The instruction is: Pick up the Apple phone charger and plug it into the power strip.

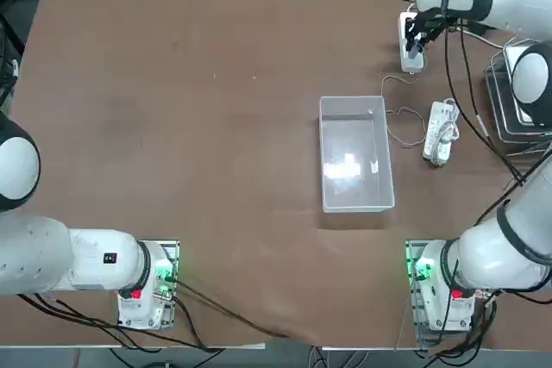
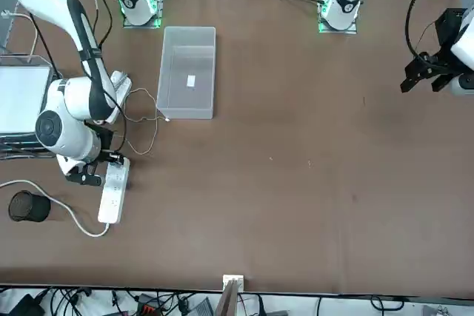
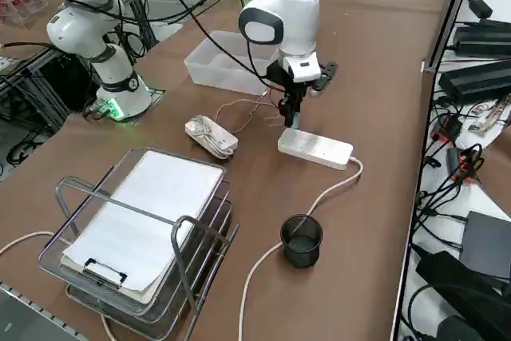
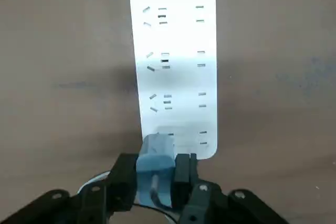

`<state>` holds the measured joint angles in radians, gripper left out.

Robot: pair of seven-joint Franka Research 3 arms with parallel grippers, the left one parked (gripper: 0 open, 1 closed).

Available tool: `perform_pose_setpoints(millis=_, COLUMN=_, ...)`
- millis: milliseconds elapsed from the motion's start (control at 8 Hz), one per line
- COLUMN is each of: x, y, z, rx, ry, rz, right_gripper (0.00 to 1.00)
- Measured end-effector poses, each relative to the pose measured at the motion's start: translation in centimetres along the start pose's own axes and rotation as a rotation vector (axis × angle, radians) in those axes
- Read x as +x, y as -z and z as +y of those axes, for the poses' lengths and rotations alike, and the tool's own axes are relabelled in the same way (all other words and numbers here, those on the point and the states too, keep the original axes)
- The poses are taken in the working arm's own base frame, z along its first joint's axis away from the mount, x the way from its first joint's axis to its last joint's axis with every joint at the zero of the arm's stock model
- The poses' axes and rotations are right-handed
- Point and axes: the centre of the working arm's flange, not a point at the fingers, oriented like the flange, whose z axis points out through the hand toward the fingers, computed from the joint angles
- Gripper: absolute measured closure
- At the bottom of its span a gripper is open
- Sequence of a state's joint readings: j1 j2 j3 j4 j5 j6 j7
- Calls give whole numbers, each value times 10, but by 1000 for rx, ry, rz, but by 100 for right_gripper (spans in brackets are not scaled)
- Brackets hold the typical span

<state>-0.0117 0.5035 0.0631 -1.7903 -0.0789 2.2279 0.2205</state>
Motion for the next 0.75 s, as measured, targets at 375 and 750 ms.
perform_pose_setpoints(millis=375, x=0, y=-8, z=2, rx=-2, ry=27, rz=-12, right_gripper=64)
perform_pose_setpoints(millis=750, x=3, y=-11, z=14, rx=-1, ry=39, rz=-11, right_gripper=64)
